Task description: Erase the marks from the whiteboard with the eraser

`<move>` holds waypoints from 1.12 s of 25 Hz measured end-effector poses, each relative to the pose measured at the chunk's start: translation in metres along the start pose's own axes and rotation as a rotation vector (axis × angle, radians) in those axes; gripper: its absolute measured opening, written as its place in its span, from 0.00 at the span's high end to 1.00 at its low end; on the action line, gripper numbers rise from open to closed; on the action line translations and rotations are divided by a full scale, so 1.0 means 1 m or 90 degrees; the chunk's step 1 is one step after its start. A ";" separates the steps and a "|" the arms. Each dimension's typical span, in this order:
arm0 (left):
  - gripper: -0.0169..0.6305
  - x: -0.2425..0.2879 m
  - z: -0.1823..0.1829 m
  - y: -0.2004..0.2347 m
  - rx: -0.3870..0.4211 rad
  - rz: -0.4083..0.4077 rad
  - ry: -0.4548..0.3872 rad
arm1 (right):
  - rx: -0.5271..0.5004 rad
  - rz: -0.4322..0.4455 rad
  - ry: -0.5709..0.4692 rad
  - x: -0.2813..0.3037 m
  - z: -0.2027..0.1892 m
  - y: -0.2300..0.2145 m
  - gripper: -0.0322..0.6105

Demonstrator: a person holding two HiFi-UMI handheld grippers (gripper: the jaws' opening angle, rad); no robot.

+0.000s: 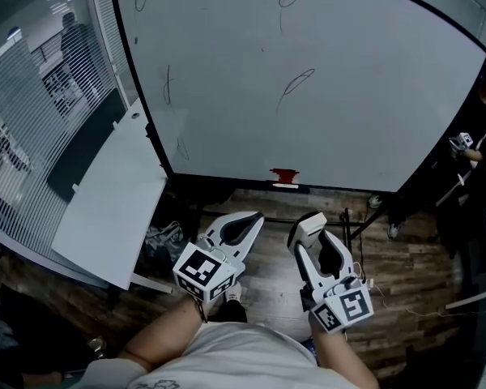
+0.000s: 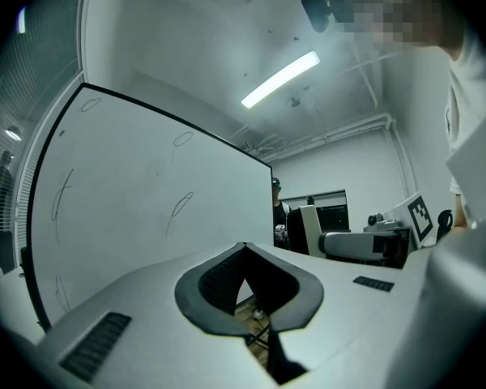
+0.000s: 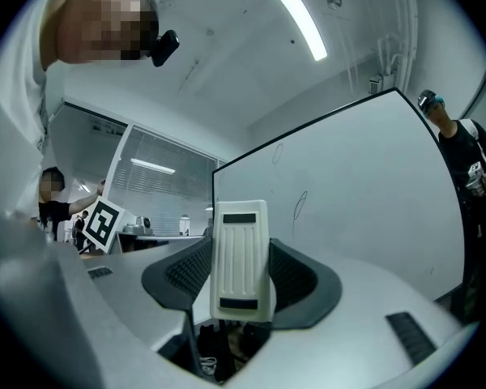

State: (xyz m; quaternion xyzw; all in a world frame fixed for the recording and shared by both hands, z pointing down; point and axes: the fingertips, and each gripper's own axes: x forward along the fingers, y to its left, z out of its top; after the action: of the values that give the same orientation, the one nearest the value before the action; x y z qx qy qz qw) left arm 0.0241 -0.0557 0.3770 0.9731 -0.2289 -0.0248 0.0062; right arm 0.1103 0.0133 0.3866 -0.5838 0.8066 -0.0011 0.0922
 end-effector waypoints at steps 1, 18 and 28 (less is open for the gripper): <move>0.96 0.005 -0.001 0.003 -0.002 -0.006 0.000 | -0.003 -0.004 0.000 0.003 0.000 -0.004 0.59; 0.96 0.101 0.030 0.118 0.024 -0.083 -0.051 | -0.044 -0.048 -0.030 0.133 0.013 -0.078 0.59; 0.96 0.150 0.028 0.177 0.026 -0.118 -0.048 | -0.037 -0.061 -0.021 0.202 0.001 -0.110 0.59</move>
State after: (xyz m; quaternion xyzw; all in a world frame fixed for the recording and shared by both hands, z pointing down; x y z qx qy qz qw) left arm 0.0783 -0.2813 0.3464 0.9883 -0.1388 -0.0575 -0.0249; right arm 0.1536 -0.2117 0.3678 -0.6241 0.7758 0.0279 0.0885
